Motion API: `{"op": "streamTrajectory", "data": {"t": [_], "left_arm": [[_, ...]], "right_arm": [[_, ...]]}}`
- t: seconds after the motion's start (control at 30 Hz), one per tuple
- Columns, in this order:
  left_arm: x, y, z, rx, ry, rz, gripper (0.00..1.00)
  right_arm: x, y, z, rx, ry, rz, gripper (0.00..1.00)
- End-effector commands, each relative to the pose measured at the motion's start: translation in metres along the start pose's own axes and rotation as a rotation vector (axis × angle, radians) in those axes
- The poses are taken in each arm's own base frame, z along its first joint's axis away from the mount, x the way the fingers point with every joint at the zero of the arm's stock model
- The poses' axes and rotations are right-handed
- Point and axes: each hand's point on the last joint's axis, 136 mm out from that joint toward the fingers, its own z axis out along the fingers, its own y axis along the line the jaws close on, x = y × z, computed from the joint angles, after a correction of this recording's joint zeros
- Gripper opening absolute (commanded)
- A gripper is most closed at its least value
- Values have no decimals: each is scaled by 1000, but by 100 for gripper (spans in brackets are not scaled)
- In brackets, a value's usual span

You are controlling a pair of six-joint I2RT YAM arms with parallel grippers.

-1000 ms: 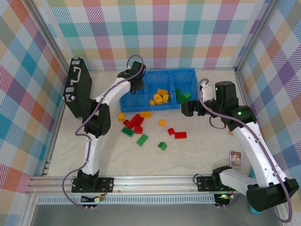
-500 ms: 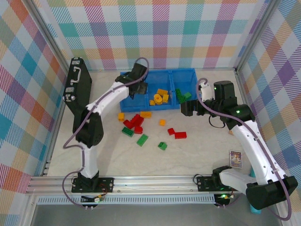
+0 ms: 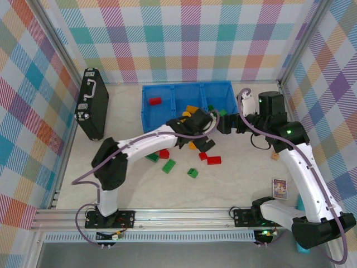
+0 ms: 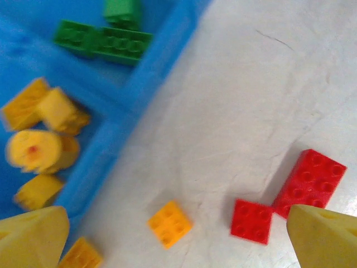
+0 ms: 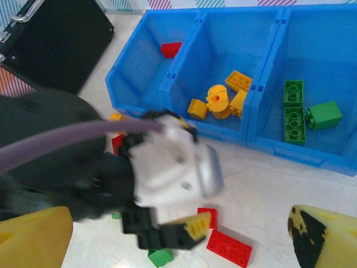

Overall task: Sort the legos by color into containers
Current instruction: Pick up the lego from the center of the table.

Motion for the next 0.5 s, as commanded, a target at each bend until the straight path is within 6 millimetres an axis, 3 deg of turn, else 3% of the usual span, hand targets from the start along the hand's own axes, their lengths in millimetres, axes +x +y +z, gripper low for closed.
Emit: {"op": "streamTrajectory", "data": {"t": [0.0,0.2,0.47], "left_arm": [[-14,-35,9,115,-29,72,100],[-15,-63,28,189,-33,91,100],[17,-87,57,212,70,149,100]], "right_arm": [[-4,8,-11,-20,-1,-2,99],[-5,11,-14,-31,-5,-9,99],[-1,14,-16,-43,-7,-46,99]]}}
